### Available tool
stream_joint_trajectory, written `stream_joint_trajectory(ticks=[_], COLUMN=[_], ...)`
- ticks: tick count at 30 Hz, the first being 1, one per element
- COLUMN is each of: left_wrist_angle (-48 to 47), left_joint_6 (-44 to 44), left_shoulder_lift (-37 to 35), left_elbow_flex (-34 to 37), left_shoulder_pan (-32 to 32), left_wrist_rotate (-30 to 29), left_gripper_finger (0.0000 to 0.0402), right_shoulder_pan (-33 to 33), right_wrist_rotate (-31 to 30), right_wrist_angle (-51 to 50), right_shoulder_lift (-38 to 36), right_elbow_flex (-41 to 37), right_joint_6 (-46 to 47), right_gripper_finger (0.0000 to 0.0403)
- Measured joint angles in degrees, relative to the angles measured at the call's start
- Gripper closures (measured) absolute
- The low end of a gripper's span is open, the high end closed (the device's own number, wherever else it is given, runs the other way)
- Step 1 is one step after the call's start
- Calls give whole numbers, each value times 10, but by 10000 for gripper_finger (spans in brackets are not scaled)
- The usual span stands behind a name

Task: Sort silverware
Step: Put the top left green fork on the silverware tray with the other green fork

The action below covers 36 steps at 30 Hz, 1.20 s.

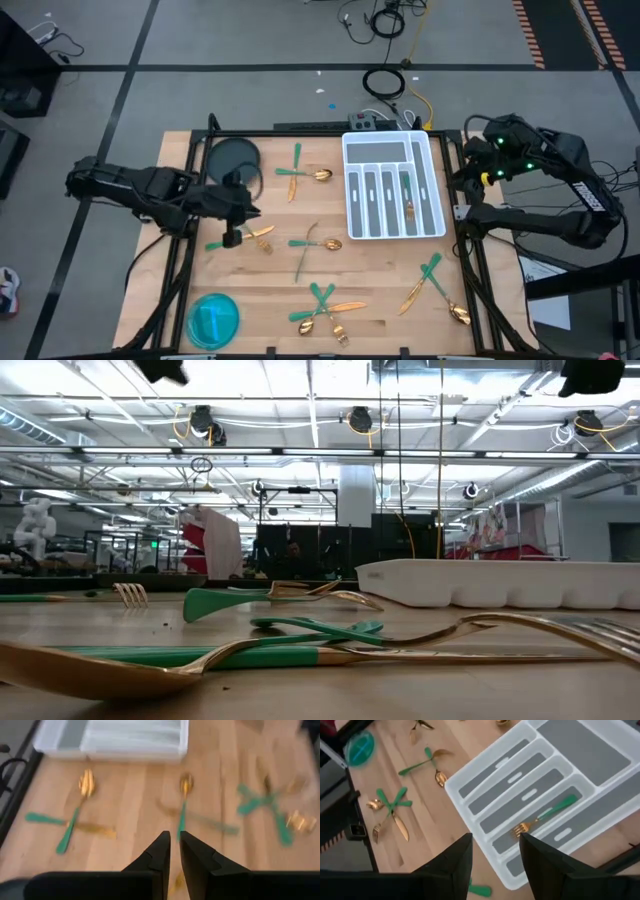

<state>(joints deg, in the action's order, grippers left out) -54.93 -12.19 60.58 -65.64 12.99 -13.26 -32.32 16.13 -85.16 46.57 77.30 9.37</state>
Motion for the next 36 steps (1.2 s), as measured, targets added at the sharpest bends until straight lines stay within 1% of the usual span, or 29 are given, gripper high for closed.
stream_joint_trajectory(ticks=[2, 6, 8, 13, 20, 23, 26, 31, 36], left_wrist_angle=[-4, -10, -11, 22, 48, 86, 110, 106, 105], left_joint_6=[10, 10, 4, -6, 27, 37, 38, 85, 133], left_shoulder_lift=[3, 1, 2, 2, 15, 35, 64, 108, 132], left_elbow_flex=[12, 49, 68, 112, 175, 193, 202, 202, 202], left_shoulder_pan=[-1, 0, -1, -5, -15, -34, -52, -72, -100], left_wrist_rotate=[19, 33, 61, 133, 168, 204, 233, 245, 253], left_gripper_finger=[352, 352, 352, 352, 352, 352, 352, 352, 352], right_shoulder_pan=[8, 24, 34, 59, 74, 74, 74, 74, 74], right_wrist_rotate=[-1, 2, 6, 7, 4, 4, 4, 3, 2], right_wrist_angle=[1, 0, 0, 4, 25, 28, 30, 30, 30], right_shoulder_lift=[0, 0, 0, 2, 2, 4, 4, 4, 4], right_elbow_flex=[-13, -45, -62, -100, -124, -126, -126, -126, -126], right_joint_6=[-4, -19, -21, -26, -43, -45, -45, -50, -57], right_gripper_finger=[248, 245, 239, 215, 184, 170, 156, 138, 127])
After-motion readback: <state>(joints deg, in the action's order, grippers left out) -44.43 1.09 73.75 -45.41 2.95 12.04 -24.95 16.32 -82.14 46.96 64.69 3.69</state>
